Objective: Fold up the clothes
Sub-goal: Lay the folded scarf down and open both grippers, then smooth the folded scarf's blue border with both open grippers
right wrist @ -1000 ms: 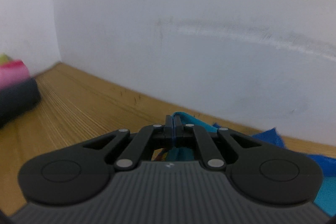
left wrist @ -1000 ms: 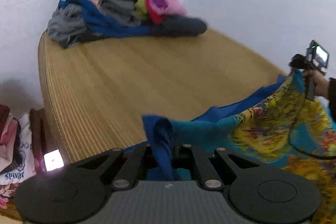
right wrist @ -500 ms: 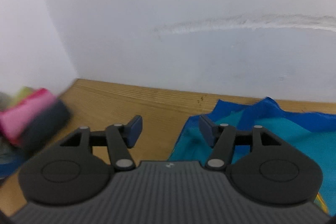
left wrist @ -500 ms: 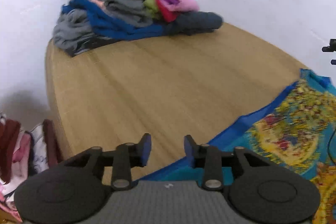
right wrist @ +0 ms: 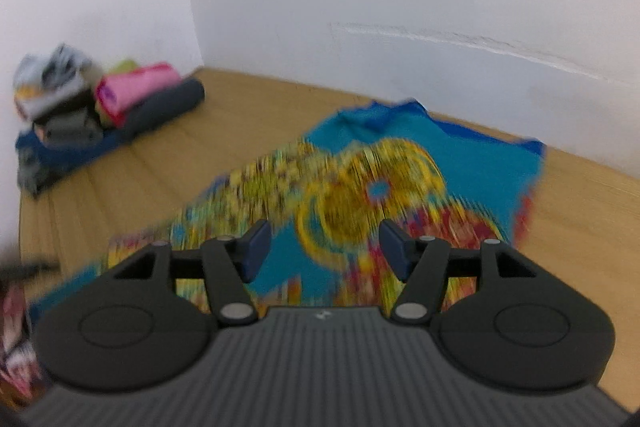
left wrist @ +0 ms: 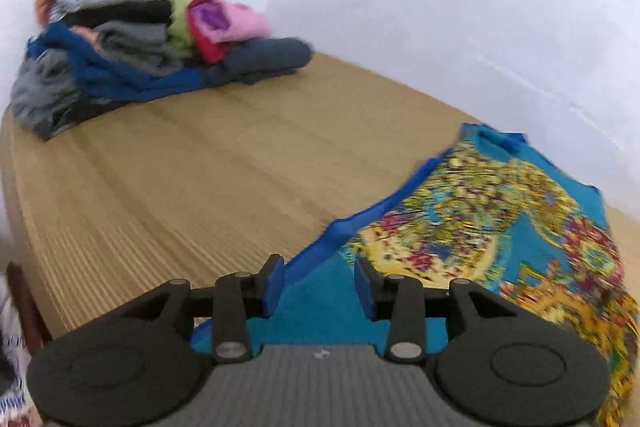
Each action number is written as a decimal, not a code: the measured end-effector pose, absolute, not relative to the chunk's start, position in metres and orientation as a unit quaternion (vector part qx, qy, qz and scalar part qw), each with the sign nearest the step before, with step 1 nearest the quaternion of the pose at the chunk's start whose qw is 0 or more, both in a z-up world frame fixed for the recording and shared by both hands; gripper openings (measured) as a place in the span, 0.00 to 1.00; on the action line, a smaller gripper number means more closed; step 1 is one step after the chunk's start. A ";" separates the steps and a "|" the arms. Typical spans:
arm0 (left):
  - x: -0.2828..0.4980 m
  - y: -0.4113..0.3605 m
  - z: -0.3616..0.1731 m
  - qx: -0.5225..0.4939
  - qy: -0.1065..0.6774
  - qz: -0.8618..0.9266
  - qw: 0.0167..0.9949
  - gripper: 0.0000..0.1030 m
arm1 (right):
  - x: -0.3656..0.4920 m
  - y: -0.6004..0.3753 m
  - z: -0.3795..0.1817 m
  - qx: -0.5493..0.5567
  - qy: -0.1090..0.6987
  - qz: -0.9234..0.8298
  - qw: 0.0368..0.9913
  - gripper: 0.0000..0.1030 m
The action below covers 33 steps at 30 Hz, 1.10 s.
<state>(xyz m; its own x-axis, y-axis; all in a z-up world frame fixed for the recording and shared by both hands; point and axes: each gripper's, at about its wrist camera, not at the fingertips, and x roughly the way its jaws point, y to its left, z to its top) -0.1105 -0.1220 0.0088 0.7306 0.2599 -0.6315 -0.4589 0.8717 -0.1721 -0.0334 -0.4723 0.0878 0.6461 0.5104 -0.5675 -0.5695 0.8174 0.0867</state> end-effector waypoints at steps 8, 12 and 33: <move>-0.165 -0.110 0.022 -0.136 0.310 0.132 0.932 0.54 | -0.212 -0.493 0.026 -0.041 0.378 0.201 0.903 0.60; -0.186 -0.096 0.015 -0.136 0.317 0.141 0.928 0.54 | -0.252 -0.484 -0.005 -0.032 0.420 0.138 0.896 0.60; -0.280 -0.086 0.022 -0.142 0.371 0.144 0.906 0.61 | -0.282 -0.467 -0.033 0.146 0.455 0.087 0.874 0.60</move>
